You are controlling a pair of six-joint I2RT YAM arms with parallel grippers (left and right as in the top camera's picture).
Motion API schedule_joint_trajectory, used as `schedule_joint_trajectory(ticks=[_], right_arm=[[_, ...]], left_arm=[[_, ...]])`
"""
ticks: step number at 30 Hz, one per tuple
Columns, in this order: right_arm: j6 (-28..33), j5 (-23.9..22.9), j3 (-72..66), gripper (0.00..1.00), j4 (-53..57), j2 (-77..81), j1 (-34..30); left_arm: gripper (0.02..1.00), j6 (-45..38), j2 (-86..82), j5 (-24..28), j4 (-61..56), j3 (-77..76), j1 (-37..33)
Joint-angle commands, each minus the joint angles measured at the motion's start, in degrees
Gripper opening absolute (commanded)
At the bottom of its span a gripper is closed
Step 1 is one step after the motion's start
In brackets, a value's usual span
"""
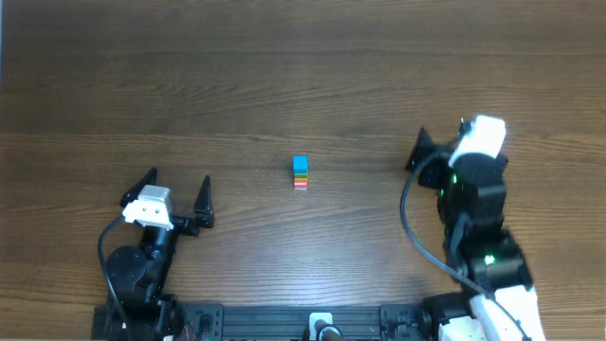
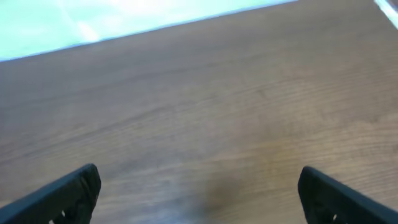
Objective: Stack Cubes
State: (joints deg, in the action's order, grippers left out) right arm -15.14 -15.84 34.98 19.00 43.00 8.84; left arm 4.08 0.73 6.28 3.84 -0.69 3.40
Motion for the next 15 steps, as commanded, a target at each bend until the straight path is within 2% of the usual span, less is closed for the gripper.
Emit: schedule_joint_trajectory(ticks=[1,6,11,15], right_arm=[[3.26,-0.07,-10.34,0.991,-7.98,-7.56,-0.72],[7.13,-0.09,-18.03,0.993,-13.16,-16.9,-0.79],[7.08,-0.04,-23.58,0.993,-13.33,-27.67,-1.05],[7.08,3.13,-26.23,0.991,-13.38,-31.71,-1.05]], left_arm=[[1.0,-0.68,-0.35,0.72,0.0,0.35,-0.26],[1.0,-0.68,-0.35,0.72,0.0,0.35,-0.26],[1.0,-0.68,-0.35,0.72,0.0,0.35,-0.26],[1.0,-0.68,-0.35,0.72,0.0,0.35,-0.26]])
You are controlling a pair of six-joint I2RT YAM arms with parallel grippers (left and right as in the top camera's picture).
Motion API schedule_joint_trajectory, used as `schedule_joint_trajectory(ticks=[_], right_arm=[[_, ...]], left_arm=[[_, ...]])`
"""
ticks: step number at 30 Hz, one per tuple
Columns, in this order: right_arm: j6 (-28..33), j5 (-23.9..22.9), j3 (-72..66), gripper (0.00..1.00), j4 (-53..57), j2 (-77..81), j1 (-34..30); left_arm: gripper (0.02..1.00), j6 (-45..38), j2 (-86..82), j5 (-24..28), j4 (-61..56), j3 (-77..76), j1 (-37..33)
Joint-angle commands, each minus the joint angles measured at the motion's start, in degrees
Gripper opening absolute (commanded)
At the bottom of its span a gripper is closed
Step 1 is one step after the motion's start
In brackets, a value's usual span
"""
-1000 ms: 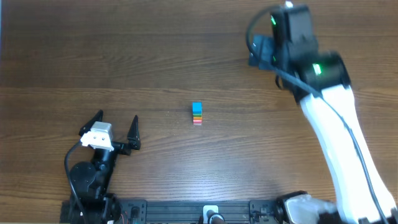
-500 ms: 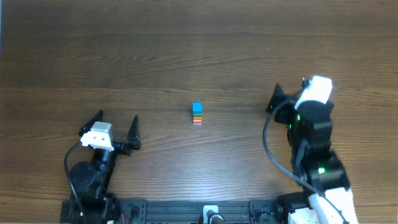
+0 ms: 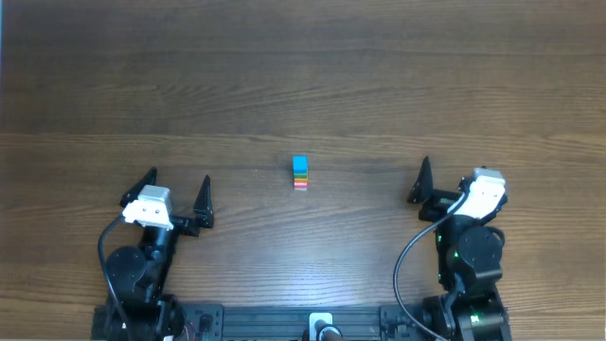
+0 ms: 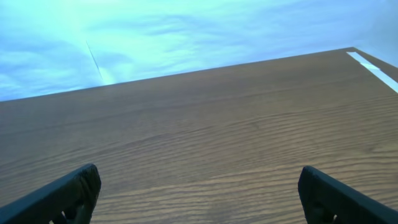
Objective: Stack Cubes
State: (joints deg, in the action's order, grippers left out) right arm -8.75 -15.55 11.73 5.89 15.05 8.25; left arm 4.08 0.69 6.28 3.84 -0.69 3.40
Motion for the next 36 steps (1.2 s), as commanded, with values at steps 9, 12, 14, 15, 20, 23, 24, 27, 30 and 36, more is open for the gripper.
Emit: schedule_joint_trajectory(ticks=[9,12,14,15,20,23,24,27,30,36], right_arm=[[0.98,4.68,-10.01,0.991,0.9,-14.88,-1.4],[3.69,8.83,-10.51,0.993,-0.24,-14.73,-1.51],[3.69,8.83,-10.58,0.991,-0.44,-14.73,-1.53],[3.74,8.5,-10.6,0.993,-0.57,-14.73,-1.57],[8.76,7.23,-10.73,0.993,-0.98,-14.73,-3.78],[8.68,11.74,-11.21,0.993,-1.6,-14.73,-4.92],[8.85,11.82,-11.47,0.993,-2.08,-14.73,-4.9],[12.35,12.13,-11.45,0.991,-1.99,-14.73,-4.85],[13.6,12.09,-11.43,0.993,-1.9,-14.69,-4.85],[13.57,12.09,-11.43,0.993,-1.9,-14.67,-4.85]], left_arm=[[1.0,-0.68,-0.31,0.72,0.0,0.35,-0.26],[0.998,-0.68,-0.31,0.72,0.0,0.35,-0.26],[1.0,-0.68,-0.31,0.72,0.0,0.35,-0.26],[1.0,-0.68,-0.31,0.72,0.0,0.35,-0.26],[1.0,-0.68,-0.31,0.72,0.0,0.35,-0.26],[1.0,-0.68,-0.31,0.72,0.0,0.35,-0.26],[1.0,-0.68,-0.31,0.72,0.0,0.35,-0.26],[0.998,-0.68,-0.31,0.72,0.0,0.35,-0.26],[1.0,-0.68,-0.31,0.72,0.0,0.35,-0.26],[1.0,-0.68,-0.31,0.72,0.0,0.35,-0.26]])
